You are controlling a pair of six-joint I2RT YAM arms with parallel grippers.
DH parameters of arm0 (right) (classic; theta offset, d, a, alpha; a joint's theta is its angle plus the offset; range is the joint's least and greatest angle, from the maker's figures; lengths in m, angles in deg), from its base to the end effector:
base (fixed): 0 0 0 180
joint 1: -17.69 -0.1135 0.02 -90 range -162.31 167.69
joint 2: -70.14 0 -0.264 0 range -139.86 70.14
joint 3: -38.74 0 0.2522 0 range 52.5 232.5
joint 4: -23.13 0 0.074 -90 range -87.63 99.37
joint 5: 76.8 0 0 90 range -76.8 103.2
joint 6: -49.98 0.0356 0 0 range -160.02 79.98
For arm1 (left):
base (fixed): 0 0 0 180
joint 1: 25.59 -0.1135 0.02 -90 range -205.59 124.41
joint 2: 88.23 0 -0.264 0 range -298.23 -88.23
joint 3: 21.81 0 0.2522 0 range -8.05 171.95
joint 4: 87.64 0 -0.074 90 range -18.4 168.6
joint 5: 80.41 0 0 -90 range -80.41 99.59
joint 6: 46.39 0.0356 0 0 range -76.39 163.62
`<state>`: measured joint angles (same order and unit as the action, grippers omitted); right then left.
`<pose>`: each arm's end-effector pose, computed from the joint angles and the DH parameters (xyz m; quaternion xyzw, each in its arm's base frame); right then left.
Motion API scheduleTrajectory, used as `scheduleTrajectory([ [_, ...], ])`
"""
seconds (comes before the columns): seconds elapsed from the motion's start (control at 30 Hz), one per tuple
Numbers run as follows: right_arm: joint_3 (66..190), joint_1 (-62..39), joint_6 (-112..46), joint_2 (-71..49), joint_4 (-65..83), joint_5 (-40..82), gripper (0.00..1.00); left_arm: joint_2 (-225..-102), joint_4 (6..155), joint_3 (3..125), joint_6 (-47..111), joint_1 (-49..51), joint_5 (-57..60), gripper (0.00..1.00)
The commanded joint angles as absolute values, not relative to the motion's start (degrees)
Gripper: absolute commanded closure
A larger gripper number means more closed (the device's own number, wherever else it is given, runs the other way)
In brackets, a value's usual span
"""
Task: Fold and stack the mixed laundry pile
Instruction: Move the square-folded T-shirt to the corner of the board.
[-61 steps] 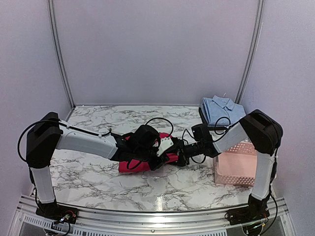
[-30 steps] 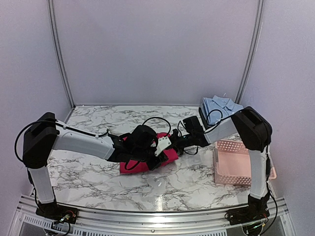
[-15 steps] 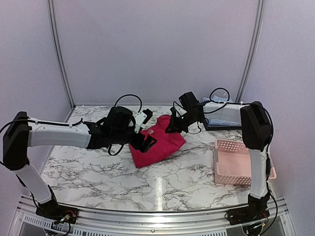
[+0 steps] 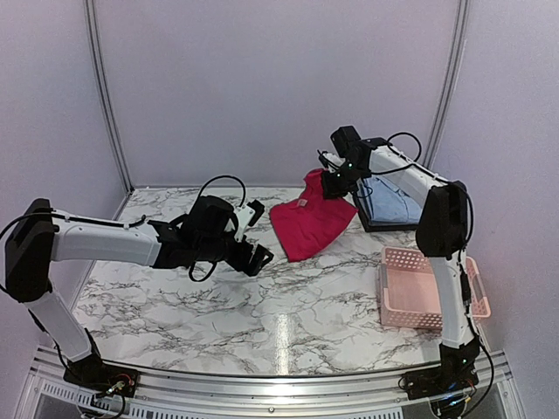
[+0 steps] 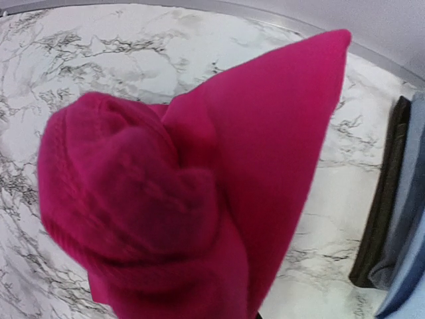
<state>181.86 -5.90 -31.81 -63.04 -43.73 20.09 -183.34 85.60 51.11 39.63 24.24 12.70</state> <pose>0.4645 0.2075 0.2579 -0.1450 0.9460 0.1333 0.2575 0.2420 -0.2837 0.2282 0.3227 0.7984 -0.2089 0.4633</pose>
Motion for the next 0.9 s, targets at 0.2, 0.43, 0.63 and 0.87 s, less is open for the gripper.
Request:
scheduleTrajectory([
  [0.2,189.2,-1.2,-37.2,-61.2,-49.8,7.8,1.0,-184.2,82.9,51.4,38.1,24.2,13.4,0.01],
  [0.43,191.4,1.6,-37.2,-59.1,-50.1,7.9,1.0,-184.7,81.9,51.6,38.2,24.2,12.2,0.01],
  [0.63,193.2,2.4,-36.5,-57.5,-50.5,8.7,1.0,-184.6,81.2,51.5,39.2,24.2,12.0,0.01],
  [0.87,194.5,2.9,-35.2,-54.5,-50.5,10.7,1.0,-184.7,81.1,51.2,39.3,24.2,11.2,0.01],
])
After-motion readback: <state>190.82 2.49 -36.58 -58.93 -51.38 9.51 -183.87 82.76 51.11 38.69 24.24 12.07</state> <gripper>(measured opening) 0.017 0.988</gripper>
